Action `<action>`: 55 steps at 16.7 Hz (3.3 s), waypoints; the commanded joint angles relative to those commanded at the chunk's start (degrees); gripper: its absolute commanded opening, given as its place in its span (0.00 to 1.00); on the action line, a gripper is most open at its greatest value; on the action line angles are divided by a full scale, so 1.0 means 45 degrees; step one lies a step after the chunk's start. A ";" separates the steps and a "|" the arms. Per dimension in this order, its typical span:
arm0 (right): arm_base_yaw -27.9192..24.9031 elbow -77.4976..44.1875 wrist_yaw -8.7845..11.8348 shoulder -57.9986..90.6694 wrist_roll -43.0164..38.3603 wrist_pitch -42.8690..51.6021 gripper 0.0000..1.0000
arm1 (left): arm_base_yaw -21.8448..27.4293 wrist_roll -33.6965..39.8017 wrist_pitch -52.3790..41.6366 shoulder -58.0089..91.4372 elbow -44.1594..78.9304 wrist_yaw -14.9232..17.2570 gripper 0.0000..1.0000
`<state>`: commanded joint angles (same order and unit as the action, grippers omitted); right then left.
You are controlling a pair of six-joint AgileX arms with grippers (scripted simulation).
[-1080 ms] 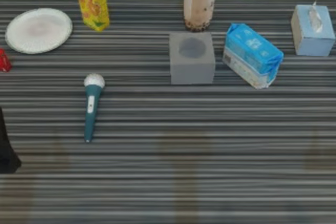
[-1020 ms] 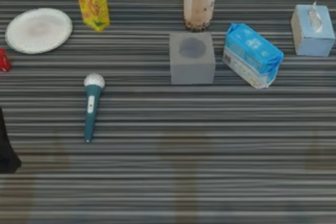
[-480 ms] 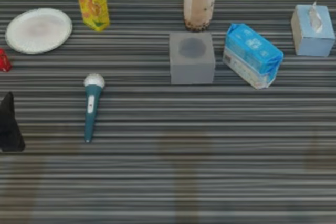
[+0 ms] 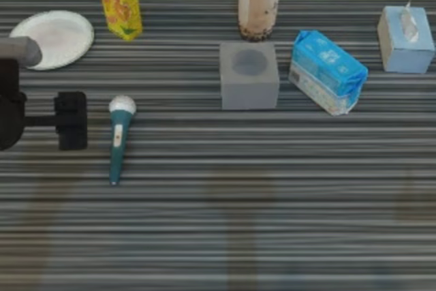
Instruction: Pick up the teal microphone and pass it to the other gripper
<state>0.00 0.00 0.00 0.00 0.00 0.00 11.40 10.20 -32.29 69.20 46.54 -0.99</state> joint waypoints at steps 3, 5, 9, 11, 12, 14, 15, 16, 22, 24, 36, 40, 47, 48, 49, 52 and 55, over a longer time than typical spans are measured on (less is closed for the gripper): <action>0.0000 0.0000 0.0000 0.0000 0.0000 0.0000 1.00 | 0.0565 0.0509 -0.1605 0.3280 0.2282 -0.0040 1.00; 0.0000 0.0000 0.0000 0.0000 0.0000 0.0000 1.00 | 0.0887 0.0807 -0.2485 0.5234 0.3638 -0.0061 1.00; 0.0000 0.0000 0.0000 0.0000 0.0000 0.0000 1.00 | 0.1358 0.1241 -0.3704 0.7964 0.5682 -0.0090 1.00; 0.0000 0.0000 0.0000 0.0000 0.0000 0.0000 1.00 | 0.1485 0.1358 -0.4020 0.8692 0.6248 -0.0099 1.00; 0.0000 0.0000 0.0000 0.0000 0.0000 0.0000 1.00 | 0.1517 0.1386 -0.4096 0.8867 0.6388 -0.0102 1.00; 0.0000 0.0000 0.0000 0.0000 0.0000 0.0000 1.00 | 0.1526 0.1395 -0.4119 0.8918 0.6430 -0.0102 1.00; 0.0000 0.0000 0.0000 0.0000 0.0000 0.0000 1.00 | 0.1526 0.1395 -0.4119 0.8918 0.6430 -0.0102 1.00; 0.0000 0.0000 0.0000 0.0000 0.0000 0.0000 1.00 | 0.1526 0.1395 -0.4119 0.8918 0.6430 -0.0102 1.00; 0.0000 0.0000 0.0000 0.0000 0.0000 0.0000 1.00 | 0.1467 0.1317 -0.2684 0.9818 0.5887 -0.0090 1.00; 0.0000 0.0000 0.0000 0.0000 0.0000 0.0000 1.00 | 0.1448 0.1295 -0.1528 1.0526 0.5509 -0.0083 1.00; 0.0000 0.0000 0.0000 0.0000 0.0000 0.0000 1.00 | 0.1420 0.1251 0.0230 1.1713 0.4880 -0.0070 0.70; 0.0000 0.0000 0.0000 0.0000 0.0000 0.0000 1.00 | 0.1420 0.1251 0.0230 1.1713 0.4880 -0.0070 0.40; 0.0000 0.0000 0.0000 0.0000 0.0000 0.0000 1.00 | 0.1420 0.1251 0.0230 1.1713 0.4880 -0.0070 0.00; 0.0000 0.0000 0.0000 0.0000 0.0000 0.0000 1.00 | 0.1420 0.1251 0.0230 1.1713 0.4880 -0.0070 0.00; 0.0000 0.0000 0.0000 0.0000 0.0000 0.0000 1.00 | 0.1420 0.1251 0.0230 1.1713 0.4880 -0.0070 0.00; 0.0000 0.0000 0.0000 0.0000 0.0000 0.0000 1.00 | 0.1420 0.1251 0.0230 1.1713 0.4880 -0.0070 0.00; 0.0000 0.0000 0.0000 0.0000 0.0000 0.0000 1.00 | 0.1434 0.1097 -0.0122 1.0910 0.5162 -0.0272 0.00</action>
<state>0.00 0.00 0.00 0.00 0.00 0.00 17.85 15.14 -32.84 118.30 69.77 -2.21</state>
